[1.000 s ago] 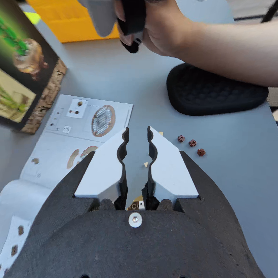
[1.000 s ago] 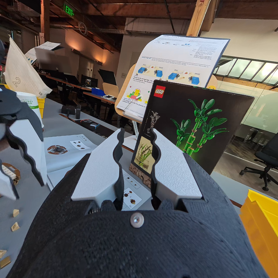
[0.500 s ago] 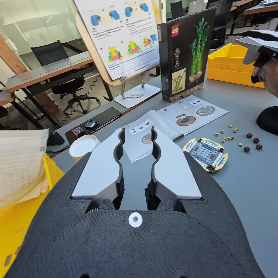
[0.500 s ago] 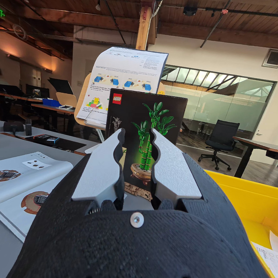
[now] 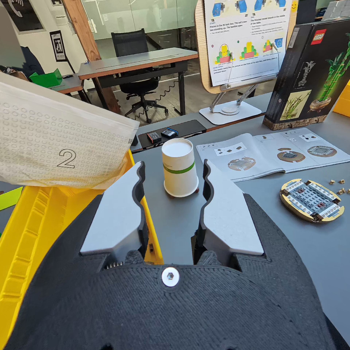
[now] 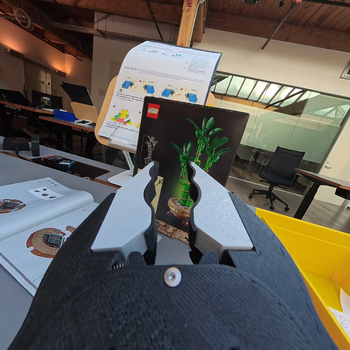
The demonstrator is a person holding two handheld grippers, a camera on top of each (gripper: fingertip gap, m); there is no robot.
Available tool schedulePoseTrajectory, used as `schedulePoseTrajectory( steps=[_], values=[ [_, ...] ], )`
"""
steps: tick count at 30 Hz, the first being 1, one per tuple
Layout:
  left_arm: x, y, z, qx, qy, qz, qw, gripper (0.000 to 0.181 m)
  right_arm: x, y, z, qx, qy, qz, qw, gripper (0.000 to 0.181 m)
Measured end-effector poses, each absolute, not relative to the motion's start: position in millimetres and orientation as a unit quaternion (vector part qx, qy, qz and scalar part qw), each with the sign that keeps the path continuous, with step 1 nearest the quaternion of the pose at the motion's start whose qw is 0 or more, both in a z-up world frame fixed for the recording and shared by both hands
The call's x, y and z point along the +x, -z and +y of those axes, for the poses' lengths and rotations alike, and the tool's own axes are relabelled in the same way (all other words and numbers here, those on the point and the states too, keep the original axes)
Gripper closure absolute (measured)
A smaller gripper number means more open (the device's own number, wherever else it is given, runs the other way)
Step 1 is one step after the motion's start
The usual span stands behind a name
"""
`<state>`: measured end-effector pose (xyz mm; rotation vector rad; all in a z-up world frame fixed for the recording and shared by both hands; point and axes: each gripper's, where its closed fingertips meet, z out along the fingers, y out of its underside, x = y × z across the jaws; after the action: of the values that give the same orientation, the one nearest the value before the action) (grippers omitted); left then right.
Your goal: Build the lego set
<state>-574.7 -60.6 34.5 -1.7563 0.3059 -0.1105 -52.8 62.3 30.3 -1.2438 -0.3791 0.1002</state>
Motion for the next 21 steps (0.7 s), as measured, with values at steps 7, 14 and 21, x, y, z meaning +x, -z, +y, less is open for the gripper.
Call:
schedulePoseTrajectory(
  steps=[7, 14, 21],
  values=[
    [-607, -35, -64, -0.769, 0.047, 0.083, 0.632, 0.114, -53, -29, 63, -0.581, -0.045, -0.179, 0.793, 0.152],
    [-634, -26, -66, -0.788, 0.014, 0.056, 0.613, 0.111, -54, -29, 63, -0.581, -0.046, -0.181, 0.792, 0.152],
    [-665, -8, -68, -0.830, -0.050, 0.073, 0.551, 0.117, -54, -29, 63, -0.582, -0.049, -0.180, 0.792, 0.152]
  ],
)
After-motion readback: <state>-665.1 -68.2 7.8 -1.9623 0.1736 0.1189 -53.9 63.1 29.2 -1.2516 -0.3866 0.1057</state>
